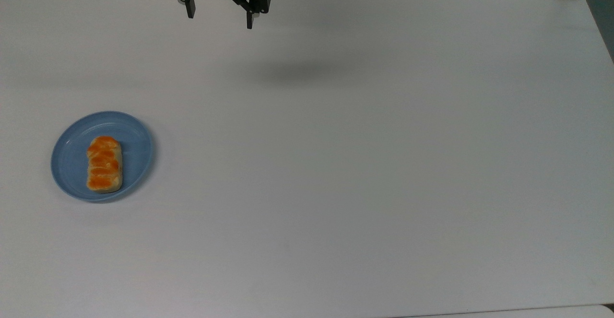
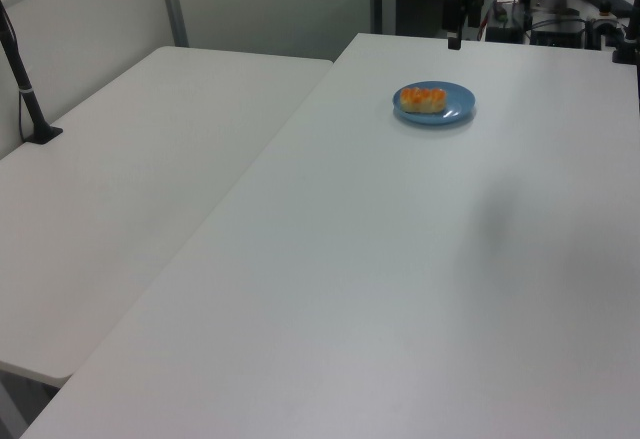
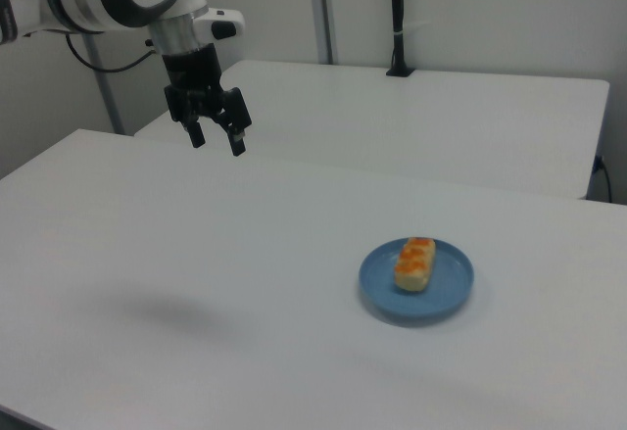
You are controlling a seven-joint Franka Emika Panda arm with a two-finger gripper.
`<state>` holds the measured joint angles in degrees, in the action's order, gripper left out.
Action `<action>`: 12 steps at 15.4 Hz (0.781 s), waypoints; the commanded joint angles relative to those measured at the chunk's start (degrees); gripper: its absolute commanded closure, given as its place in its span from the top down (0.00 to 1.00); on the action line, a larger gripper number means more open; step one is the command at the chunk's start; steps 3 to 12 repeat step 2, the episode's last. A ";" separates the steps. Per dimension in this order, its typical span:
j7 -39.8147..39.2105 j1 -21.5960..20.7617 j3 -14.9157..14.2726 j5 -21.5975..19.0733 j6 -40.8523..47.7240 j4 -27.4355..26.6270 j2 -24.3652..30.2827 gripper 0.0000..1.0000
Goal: Put the bread onto the plate
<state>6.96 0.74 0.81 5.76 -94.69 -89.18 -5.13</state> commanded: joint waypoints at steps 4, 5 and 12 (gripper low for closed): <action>-0.19 -0.22 -0.63 -0.40 -0.32 -1.70 1.79 1.00; -0.19 -0.22 -0.63 -0.40 -0.32 -1.70 1.79 1.00; -0.19 -0.22 -0.63 -0.40 -0.32 -1.70 1.79 1.00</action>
